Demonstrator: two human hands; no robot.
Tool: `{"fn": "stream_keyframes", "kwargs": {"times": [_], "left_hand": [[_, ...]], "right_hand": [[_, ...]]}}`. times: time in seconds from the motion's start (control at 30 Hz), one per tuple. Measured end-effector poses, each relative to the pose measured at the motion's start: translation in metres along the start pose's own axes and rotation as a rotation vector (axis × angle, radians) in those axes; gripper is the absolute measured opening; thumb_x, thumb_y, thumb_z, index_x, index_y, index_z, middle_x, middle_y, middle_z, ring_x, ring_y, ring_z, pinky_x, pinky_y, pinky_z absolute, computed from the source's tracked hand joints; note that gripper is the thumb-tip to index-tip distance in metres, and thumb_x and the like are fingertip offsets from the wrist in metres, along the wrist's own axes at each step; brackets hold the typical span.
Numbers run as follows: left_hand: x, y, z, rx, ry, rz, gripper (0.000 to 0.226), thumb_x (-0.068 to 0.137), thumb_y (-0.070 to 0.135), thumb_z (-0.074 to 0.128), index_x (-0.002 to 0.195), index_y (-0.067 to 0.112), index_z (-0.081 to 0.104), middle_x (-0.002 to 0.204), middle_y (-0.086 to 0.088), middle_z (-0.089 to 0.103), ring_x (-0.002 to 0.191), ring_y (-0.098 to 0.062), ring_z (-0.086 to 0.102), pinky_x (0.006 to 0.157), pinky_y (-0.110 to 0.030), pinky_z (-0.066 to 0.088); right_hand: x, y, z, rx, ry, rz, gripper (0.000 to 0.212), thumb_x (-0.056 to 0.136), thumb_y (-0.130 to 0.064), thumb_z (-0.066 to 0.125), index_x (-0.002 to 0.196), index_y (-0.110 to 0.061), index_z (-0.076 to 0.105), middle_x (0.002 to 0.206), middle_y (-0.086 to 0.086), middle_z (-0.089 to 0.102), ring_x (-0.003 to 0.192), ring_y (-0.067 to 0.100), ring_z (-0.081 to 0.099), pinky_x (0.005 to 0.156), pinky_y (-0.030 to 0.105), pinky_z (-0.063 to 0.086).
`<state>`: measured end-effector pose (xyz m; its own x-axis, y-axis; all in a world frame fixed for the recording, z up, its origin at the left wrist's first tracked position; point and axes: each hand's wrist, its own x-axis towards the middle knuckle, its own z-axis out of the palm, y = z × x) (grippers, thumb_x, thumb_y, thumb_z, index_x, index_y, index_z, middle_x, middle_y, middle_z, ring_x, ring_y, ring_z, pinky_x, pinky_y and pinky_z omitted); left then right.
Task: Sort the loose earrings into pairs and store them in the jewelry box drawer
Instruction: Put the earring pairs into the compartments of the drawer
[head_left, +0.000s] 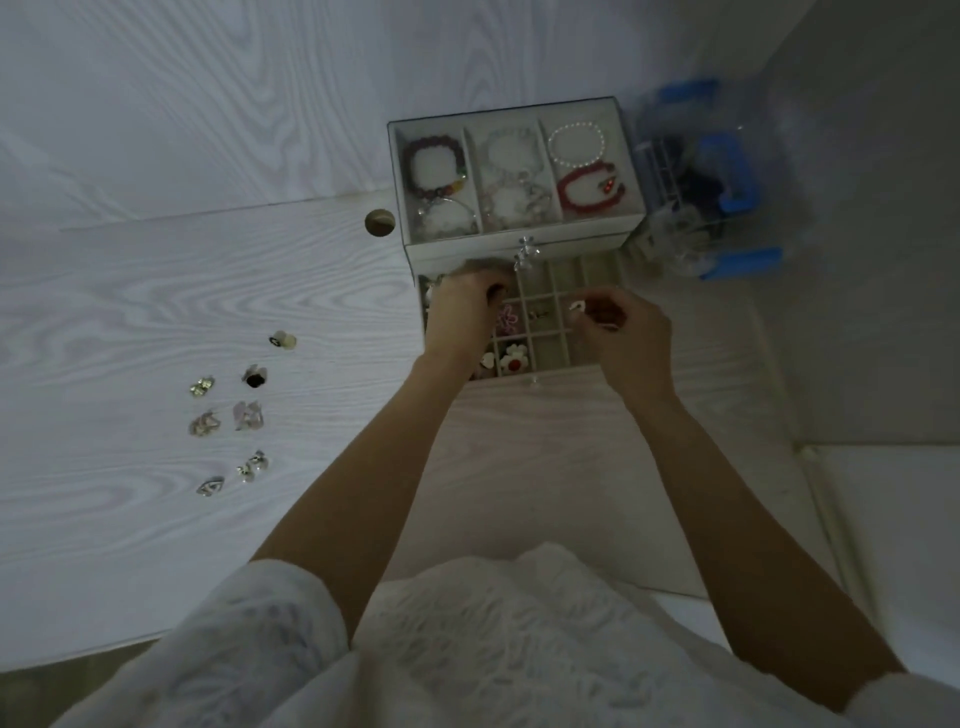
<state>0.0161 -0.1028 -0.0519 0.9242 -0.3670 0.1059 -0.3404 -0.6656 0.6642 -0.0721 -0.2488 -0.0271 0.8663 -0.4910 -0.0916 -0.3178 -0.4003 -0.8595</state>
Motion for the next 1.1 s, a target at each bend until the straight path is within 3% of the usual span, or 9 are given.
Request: {"fn": "stream_keyframes", "kwargs": {"times": [0.2, 0.37, 0.5, 0.77, 0.93, 1.1], "left_hand": [[-0.001, 0.003, 0.005, 0.094, -0.086, 0.069, 0.027, 0.079, 0.001, 0.065, 0.104, 0.008, 0.070, 0.096, -0.016, 0.071, 0.091, -0.033, 0.062, 0.080, -0.038, 0.051], [-0.009, -0.006, -0.002, 0.293, -0.069, 0.165, 0.020, 0.075, 0.009, 0.069, 0.095, 0.009, 0.071, 0.093, -0.008, 0.072, 0.097, -0.034, 0.057, 0.078, -0.036, 0.050], [-0.017, -0.015, -0.004, 0.361, -0.085, 0.228, 0.025, 0.086, 0.023, 0.052, 0.099, 0.013, 0.071, 0.099, -0.004, 0.072, 0.096, -0.029, 0.060, 0.083, -0.036, 0.051], [-0.021, -0.013, -0.003, 0.303, -0.178, 0.200, 0.029, 0.084, 0.010, 0.053, 0.110, 0.007, 0.066, 0.107, -0.011, 0.069, 0.105, -0.030, 0.060, 0.094, -0.040, 0.047], [-0.026, -0.003, -0.019, 0.223, -0.173, 0.239, 0.028, 0.085, 0.010, 0.049, 0.107, 0.006, 0.065, 0.102, -0.014, 0.068, 0.090, -0.033, 0.063, 0.078, -0.037, 0.051], [-0.065, 0.001, -0.072, 0.185, 0.059, 0.236, 0.021, 0.091, 0.017, 0.049, 0.102, 0.012, 0.066, 0.090, -0.004, 0.068, 0.081, -0.022, 0.060, 0.067, -0.025, 0.042]], "right_hand": [[0.028, 0.001, 0.006, -0.039, 0.000, -0.075, 0.021, 0.081, -0.006, 0.068, 0.101, -0.009, 0.069, 0.091, 0.003, 0.070, 0.082, 0.007, 0.062, 0.076, 0.006, 0.047], [0.042, 0.001, 0.023, -0.228, -0.037, -0.186, 0.021, 0.084, -0.008, 0.064, 0.104, -0.009, 0.065, 0.098, 0.007, 0.070, 0.085, 0.010, 0.060, 0.077, 0.019, 0.046], [0.048, 0.007, 0.039, -0.376, -0.065, -0.244, 0.010, 0.085, -0.009, 0.062, 0.095, -0.008, 0.065, 0.091, 0.013, 0.071, 0.084, 0.026, 0.066, 0.074, 0.035, 0.053], [0.051, 0.008, 0.051, -0.473, -0.030, -0.250, 0.015, 0.088, -0.010, 0.057, 0.099, -0.006, 0.066, 0.095, 0.016, 0.069, 0.089, 0.031, 0.063, 0.076, 0.043, 0.052], [0.025, -0.008, 0.033, -0.446, -0.024, -0.290, 0.015, 0.091, -0.013, 0.055, 0.099, -0.005, 0.065, 0.095, 0.015, 0.068, 0.085, 0.030, 0.063, 0.071, 0.035, 0.047], [-0.029, -0.042, 0.027, -0.506, -0.152, -0.364, 0.015, 0.092, -0.019, 0.052, 0.097, -0.014, 0.066, 0.084, 0.007, 0.069, 0.074, 0.025, 0.062, 0.065, 0.037, 0.052]]}}
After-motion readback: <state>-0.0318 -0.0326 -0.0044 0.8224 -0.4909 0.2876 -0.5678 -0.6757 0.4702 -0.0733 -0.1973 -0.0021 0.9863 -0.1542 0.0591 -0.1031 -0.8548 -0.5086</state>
